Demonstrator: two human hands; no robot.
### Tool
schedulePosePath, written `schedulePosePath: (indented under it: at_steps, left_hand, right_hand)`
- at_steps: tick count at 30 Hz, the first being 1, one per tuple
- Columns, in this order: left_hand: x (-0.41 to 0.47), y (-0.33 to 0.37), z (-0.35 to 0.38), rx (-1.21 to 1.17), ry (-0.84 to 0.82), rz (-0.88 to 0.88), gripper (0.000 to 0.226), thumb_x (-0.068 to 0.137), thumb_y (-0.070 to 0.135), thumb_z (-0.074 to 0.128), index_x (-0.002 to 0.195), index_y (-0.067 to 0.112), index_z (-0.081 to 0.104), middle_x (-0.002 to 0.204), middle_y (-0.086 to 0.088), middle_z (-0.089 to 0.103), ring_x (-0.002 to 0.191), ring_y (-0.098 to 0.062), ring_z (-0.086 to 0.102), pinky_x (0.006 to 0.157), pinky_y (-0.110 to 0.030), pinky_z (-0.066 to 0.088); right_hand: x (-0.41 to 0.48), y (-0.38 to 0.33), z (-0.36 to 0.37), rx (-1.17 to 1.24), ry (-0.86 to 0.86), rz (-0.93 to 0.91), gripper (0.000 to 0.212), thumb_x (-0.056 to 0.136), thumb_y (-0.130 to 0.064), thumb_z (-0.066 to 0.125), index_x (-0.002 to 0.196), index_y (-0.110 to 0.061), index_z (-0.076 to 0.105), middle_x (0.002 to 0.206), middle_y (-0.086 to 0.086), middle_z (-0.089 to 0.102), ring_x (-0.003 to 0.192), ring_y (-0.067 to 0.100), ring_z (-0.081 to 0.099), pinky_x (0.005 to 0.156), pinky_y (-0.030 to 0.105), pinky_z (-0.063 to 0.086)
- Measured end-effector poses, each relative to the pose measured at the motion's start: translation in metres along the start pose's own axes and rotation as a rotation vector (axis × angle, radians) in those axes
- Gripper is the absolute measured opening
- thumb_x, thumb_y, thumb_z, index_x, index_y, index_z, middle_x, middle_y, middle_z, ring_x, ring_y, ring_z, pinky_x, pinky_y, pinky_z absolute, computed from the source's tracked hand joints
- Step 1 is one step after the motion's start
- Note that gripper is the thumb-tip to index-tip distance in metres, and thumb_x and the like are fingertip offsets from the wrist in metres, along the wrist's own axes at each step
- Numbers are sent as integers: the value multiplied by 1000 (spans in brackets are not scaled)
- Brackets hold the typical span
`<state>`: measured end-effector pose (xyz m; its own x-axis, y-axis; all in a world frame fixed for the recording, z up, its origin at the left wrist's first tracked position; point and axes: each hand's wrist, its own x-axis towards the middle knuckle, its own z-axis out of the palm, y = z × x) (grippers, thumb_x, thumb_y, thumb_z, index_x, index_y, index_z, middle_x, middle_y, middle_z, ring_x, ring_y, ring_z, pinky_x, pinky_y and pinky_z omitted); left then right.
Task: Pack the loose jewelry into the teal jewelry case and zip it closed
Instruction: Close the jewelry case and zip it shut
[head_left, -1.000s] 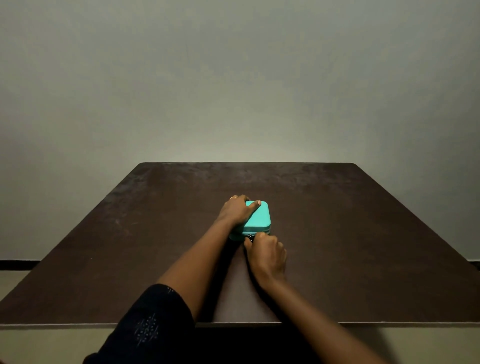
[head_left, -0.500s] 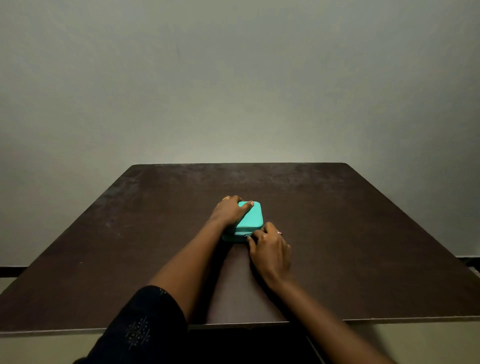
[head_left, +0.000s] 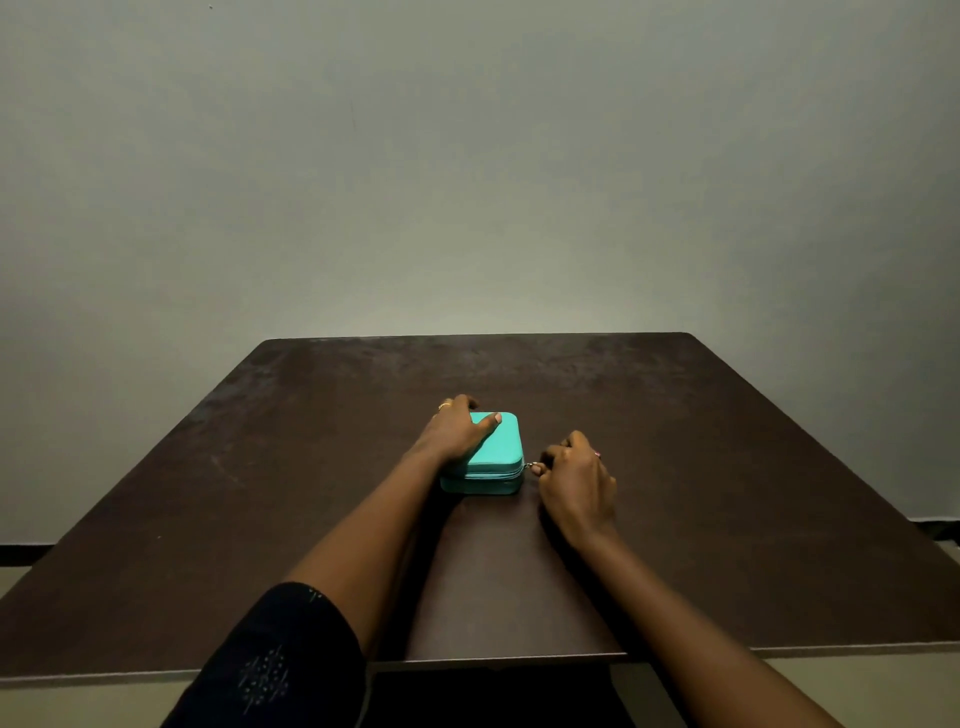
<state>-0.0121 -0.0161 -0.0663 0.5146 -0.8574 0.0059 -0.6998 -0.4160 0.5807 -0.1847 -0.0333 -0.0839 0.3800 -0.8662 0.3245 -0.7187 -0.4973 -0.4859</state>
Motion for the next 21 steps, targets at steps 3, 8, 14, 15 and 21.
schedulePosePath:
  at_steps: [3,8,14,15,21]
  left_hand:
    - [0,0,1,-22,4,-18,65,90,52,50,138,12,36,143,-13,36,128,-28,44,107,-39,38]
    - [2,-2,2,6,7,-21,61,91,52,48,135,11,42,139,-13,41,125,-28,46,103,-36,37]
    - [4,-2,3,21,6,-20,61,91,52,46,136,9,42,140,-13,44,126,-27,46,104,-37,38]
    - [4,-2,3,11,13,-19,63,91,51,47,137,9,40,141,-14,43,128,-27,44,105,-37,37]
    - [4,-2,4,-21,16,-11,69,89,52,51,141,9,33,145,-12,38,132,-26,40,107,-36,34]
  right_hand:
    - [15,-2,0,1,-19,28,19,89,-19,53,93,-9,68,104,9,51,101,31,55,79,37,46]
    - [40,-4,6,12,-64,98,20,90,-23,57,99,-11,69,109,10,53,107,31,54,84,38,45]
    - [70,-3,19,18,-92,86,17,89,-20,58,97,-12,71,111,9,55,105,32,56,82,37,46]
    - [75,-3,22,26,-91,77,16,89,-19,58,96,-12,71,110,9,55,105,32,56,81,36,46]
    - [99,-3,37,55,-142,-75,15,87,-18,63,96,-11,73,101,8,55,96,26,56,70,32,44]
